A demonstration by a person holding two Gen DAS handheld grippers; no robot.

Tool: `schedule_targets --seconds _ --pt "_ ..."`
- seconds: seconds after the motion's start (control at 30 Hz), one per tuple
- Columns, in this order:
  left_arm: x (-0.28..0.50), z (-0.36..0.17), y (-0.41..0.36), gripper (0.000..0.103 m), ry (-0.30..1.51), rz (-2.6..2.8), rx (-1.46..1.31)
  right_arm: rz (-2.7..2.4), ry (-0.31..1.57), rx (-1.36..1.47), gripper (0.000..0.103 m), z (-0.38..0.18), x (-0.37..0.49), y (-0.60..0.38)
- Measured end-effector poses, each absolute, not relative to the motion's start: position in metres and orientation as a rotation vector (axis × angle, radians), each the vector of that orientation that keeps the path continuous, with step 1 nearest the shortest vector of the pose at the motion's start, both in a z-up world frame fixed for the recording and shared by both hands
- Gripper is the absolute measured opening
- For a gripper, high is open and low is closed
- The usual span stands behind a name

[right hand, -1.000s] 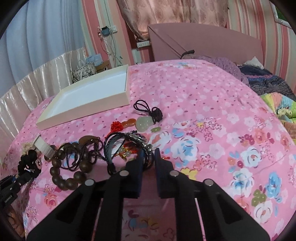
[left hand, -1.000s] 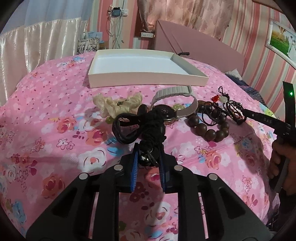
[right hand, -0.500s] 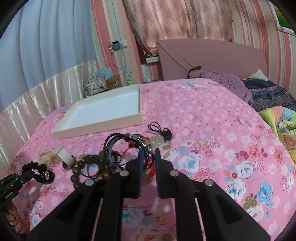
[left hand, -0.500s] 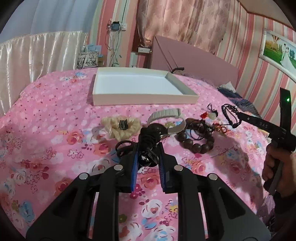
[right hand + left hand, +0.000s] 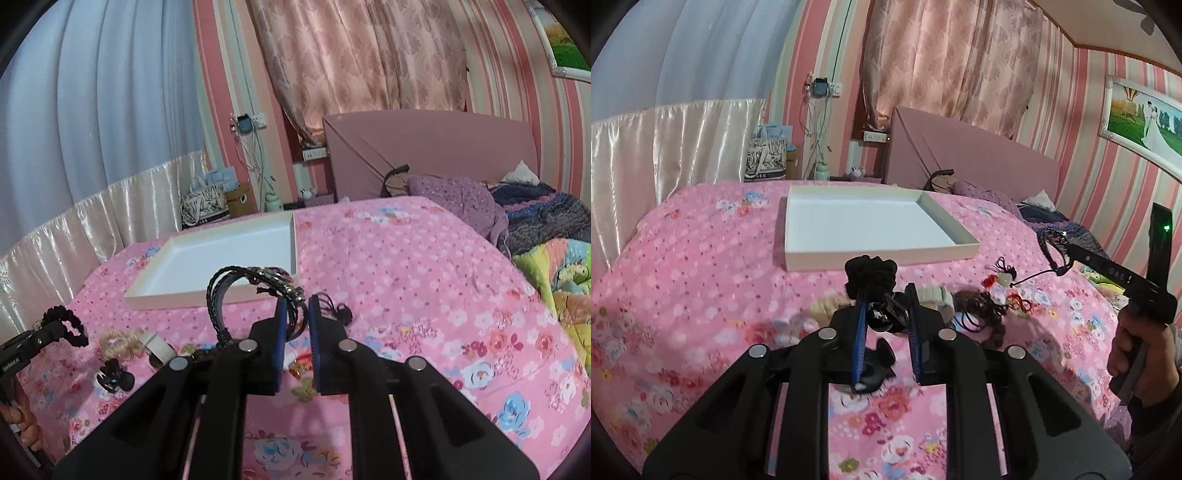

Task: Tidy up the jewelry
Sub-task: 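Carry the black scrunchie and braided bracelet with both grippers over the white tray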

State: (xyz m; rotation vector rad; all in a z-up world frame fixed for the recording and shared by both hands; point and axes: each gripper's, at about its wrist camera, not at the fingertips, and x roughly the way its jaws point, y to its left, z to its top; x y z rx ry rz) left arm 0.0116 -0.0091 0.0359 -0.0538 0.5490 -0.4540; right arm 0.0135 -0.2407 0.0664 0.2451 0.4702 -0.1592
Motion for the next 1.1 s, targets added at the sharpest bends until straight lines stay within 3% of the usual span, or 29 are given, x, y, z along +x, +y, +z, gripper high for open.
schedule_targets --seconds 0.57,0.87,1.1 --pt "0.108 0.065 -0.002 0.018 0.432 -0.378 0.012 -0.100 0.365 0.130 0.011 0.109 0.095 -0.210" --pt "0.199 0.056 -0.014 0.018 0.522 -0.339 0.005 -0.092 0.432 0.140 0.011 0.094 0.176 -0.216" --pt "0.242 0.019 -0.022 0.018 0.626 -0.311 0.020 -0.104 0.573 0.136 0.011 0.048 0.222 -0.229"
